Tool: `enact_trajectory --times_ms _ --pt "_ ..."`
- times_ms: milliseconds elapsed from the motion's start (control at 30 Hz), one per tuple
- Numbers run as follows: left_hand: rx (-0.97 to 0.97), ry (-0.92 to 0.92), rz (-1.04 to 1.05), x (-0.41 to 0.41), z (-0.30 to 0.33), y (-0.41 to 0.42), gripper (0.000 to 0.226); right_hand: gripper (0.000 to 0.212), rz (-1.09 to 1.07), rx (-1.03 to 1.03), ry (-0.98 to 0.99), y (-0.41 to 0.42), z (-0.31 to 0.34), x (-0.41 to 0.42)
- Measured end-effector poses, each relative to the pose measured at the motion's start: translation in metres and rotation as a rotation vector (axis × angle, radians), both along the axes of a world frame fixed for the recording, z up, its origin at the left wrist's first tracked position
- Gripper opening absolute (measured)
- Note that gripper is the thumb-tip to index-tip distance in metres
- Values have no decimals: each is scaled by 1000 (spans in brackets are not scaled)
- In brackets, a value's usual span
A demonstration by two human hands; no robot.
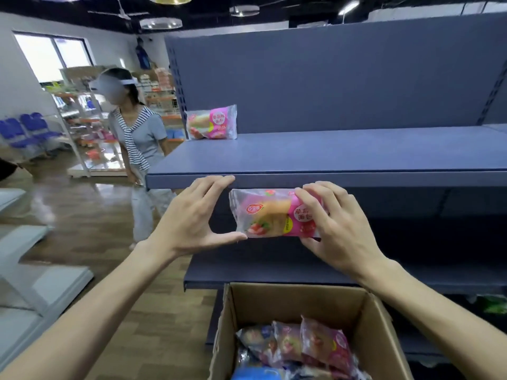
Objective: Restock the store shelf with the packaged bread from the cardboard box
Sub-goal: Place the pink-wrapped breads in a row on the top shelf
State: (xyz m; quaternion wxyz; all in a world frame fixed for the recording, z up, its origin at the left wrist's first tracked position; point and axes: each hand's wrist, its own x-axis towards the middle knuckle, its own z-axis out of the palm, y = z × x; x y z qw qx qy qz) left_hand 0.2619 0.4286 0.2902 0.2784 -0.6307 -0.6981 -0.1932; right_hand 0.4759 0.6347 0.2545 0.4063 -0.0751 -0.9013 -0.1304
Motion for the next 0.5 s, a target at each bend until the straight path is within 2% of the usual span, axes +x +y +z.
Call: enact_trajectory --times_ms 367,500 --pt "128 -82 168 -50 50 8 91 80 -34 -12 57 22 90 -61" --pt "85 -132 271 -77 58 25 83 80 -65 47 34 37 117 -106"
